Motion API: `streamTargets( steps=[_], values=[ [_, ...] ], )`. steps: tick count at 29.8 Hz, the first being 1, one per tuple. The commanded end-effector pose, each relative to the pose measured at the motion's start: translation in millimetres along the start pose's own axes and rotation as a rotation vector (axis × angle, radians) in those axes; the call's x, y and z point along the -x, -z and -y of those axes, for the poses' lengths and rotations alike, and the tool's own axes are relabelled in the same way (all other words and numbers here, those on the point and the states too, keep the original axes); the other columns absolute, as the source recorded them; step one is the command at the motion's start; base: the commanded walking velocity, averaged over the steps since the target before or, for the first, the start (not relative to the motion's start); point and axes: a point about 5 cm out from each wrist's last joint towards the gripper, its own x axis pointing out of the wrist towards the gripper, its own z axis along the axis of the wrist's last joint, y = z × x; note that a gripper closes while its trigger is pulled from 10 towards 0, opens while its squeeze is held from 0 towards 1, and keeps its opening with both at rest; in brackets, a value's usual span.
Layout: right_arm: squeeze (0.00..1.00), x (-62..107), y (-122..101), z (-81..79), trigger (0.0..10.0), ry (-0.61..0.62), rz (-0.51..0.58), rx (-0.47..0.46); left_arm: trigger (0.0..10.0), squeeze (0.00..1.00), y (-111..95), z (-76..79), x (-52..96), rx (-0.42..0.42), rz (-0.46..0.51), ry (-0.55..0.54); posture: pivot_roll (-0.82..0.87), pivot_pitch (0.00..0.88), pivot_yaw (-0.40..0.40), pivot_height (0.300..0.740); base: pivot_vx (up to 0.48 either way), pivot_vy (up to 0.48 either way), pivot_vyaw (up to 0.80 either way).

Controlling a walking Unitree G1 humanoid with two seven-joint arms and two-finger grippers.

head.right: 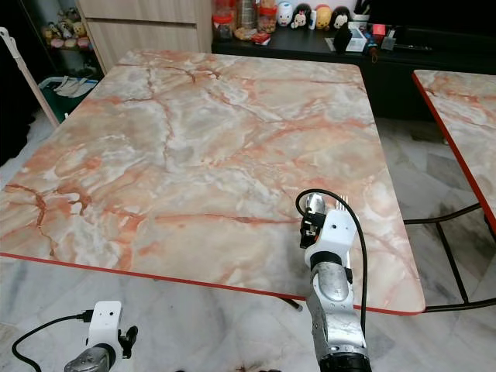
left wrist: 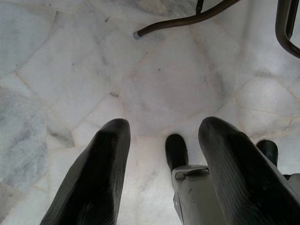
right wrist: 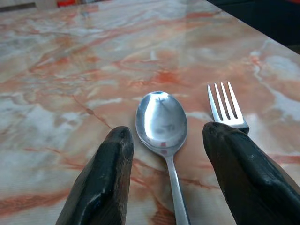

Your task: Setting the table

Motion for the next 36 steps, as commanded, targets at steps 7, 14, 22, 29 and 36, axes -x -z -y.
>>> streamTargets(
  steps=[7, 14, 22, 29, 36],
  values=[
    [0.00, -3.3, 2.4, 1.6, 10.0, 0.017, -0.046, -0.004, 10.0, 0.00, 8.5, 0.8, 2.1, 0.001, -0.031, 0.005, -0.01, 0.134, -0.018, 0.740, 0.000, 0.000, 0.00],
    [0.00, -4.2, 8.6, 2.3, 10.0, 0.035, -0.096, 0.021, 10.0, 0.00, 9.8, 0.5, 2.3, 0.001, -0.040, 0.006, 0.00, 0.137, -0.019, 0.740, 0.000, 0.000, 0.00],
    [0.00, -3.0, 17.9, 3.7, 10.0, 0.038, -0.156, 0.055, 10.0, 0.00, 10.6, 1.3, 2.4, 0.001, -0.044, 0.009, -0.01, 0.137, -0.018, 0.740, 0.000, 0.000, 0.00],
    [0.00, -2.8, 22.8, 5.7, 3.4, 0.046, -0.194, 0.097, 10.0, 0.00, 9.7, 3.0, 1.9, 0.000, -0.044, 0.014, -0.01, 0.136, -0.019, 0.740, 0.000, 0.000, 0.00],
    [0.00, -3.3, 21.1, 6.2, 0.0, 0.054, -0.185, 0.100, 10.0, 0.00, 10.2, 2.6, 2.1, 0.002, -0.046, 0.014, -0.01, 0.136, -0.018, 0.740, 0.000, 0.000, 0.00]
  ],
)
